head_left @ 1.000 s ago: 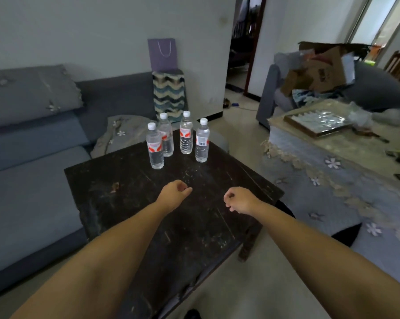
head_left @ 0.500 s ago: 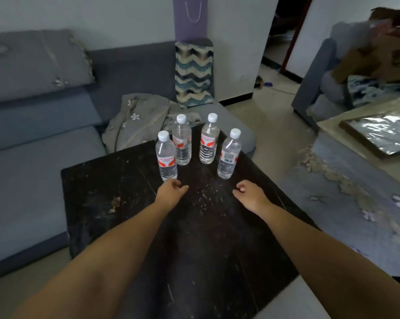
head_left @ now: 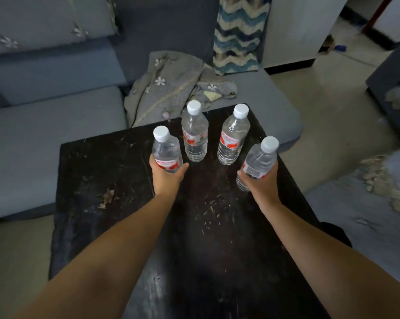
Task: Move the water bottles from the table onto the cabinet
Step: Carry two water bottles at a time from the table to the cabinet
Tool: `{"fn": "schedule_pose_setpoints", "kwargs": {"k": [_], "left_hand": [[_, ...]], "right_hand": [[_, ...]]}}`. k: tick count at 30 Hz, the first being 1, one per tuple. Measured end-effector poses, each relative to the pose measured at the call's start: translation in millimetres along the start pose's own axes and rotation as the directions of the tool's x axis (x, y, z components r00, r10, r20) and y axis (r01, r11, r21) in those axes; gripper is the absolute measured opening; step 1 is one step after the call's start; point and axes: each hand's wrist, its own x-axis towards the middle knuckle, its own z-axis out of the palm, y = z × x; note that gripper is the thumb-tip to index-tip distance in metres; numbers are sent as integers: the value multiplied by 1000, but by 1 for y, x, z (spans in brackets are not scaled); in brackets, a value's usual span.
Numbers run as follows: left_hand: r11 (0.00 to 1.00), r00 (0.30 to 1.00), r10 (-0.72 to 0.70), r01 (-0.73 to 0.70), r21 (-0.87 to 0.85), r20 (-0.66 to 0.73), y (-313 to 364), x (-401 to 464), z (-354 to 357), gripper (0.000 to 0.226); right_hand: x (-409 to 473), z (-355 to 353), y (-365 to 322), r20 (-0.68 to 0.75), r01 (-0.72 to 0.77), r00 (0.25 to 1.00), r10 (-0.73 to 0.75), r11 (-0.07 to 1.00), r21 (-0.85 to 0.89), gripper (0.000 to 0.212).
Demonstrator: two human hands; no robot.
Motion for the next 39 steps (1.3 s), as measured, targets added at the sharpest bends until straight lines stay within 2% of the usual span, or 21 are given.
{"fn": "schedule_pose_setpoints", "kwargs": {"k": [4,7,16,22,29,32,34,36,39], "left_hand": [[998,990,-48,45,-32,-134,1,2,12,84],[998,990,-61,63,9,-125,2,3,10,72],[992,992,-9,-6,125,126,-12,-43,-20,68],[981,920,4,-80,178,391,-22,-89,-36,67],[949,736,58,-251,192,675,-19,-161,-44,61],[924,610,65,-336,183,790,-20,-205,-31,63],[901,498,44,-394,181,866,-21,-249,-19,61],[896,425,25,-411,168,905,-23,-278,-10,57],[870,263,-8,-473,136,965,-30,-338,-2,55]], "right_hand": [[10,4,5,41,-37,998,37,999,-14,83],[12,2,6,42,-39,998,40,999,-20,80],[-43,-15,-7,25,-95,995,98,990,-105,73],[-126,-32,-5,-47,-179,984,175,978,-106,74],[-233,-77,8,-245,-264,938,246,964,-43,78],[-285,-112,19,-356,-292,895,268,956,-14,76],[-330,-140,35,-454,-315,838,302,948,50,71],[-360,-156,45,-507,-305,803,314,947,103,67],[-423,-185,64,-608,-318,705,364,929,187,67]]}}
